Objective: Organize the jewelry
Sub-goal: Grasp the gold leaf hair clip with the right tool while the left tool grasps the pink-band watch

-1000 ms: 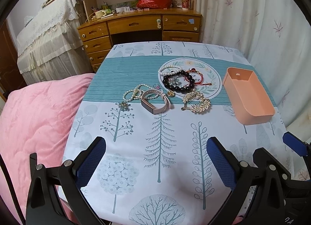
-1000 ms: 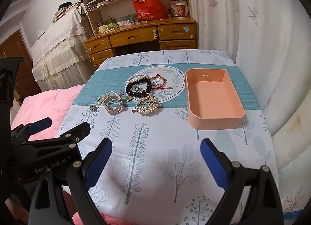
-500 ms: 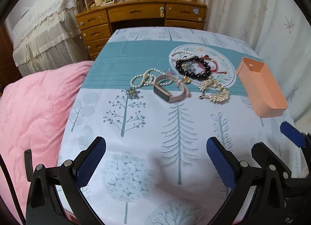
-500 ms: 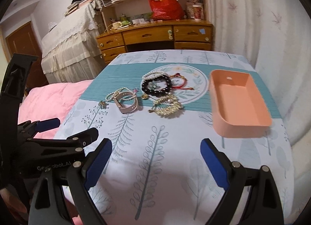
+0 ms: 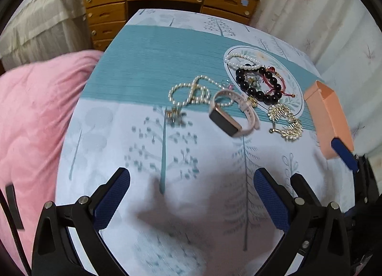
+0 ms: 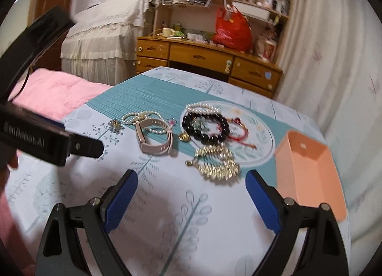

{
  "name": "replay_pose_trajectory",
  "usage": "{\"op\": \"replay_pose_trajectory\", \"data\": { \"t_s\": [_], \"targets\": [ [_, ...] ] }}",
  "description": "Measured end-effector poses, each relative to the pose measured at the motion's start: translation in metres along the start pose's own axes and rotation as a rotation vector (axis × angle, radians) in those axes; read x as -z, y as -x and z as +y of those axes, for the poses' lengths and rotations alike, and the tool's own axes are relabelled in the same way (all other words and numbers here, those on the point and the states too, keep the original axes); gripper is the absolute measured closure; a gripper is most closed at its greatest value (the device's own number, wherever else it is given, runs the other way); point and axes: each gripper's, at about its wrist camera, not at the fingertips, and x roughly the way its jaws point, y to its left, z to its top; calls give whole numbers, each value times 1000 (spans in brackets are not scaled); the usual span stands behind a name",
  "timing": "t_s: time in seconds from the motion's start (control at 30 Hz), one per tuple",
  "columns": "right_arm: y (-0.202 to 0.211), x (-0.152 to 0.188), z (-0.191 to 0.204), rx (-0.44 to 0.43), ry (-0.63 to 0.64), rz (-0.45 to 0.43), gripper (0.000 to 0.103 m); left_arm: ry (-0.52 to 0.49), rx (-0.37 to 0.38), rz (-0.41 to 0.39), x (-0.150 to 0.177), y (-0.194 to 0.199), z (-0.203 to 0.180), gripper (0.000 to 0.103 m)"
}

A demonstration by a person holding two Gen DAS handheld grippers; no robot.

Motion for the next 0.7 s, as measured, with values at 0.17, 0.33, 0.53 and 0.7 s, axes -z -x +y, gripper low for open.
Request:
{"op": "replay_pose_trajectory", "data": {
  "t_s": [0.17, 0.33, 0.53, 0.7],
  "targets": [
    [-21, -5, 4, 43, 72, 8, 11, -118, 17, -55, -19, -10, -8, 1],
    [-36, -9, -10, 51, 33, 46, 11, -257, 52, -102, -32, -26, -19, 1],
    [-58, -8, -31, 28, -33, 131, 12, -353, 77, -120, -34, -40, -39, 5],
    [-75, -2, -43, -3, -87, 205, 17, -368, 76, -115, -35, -53, -49, 19]
  ]
}}
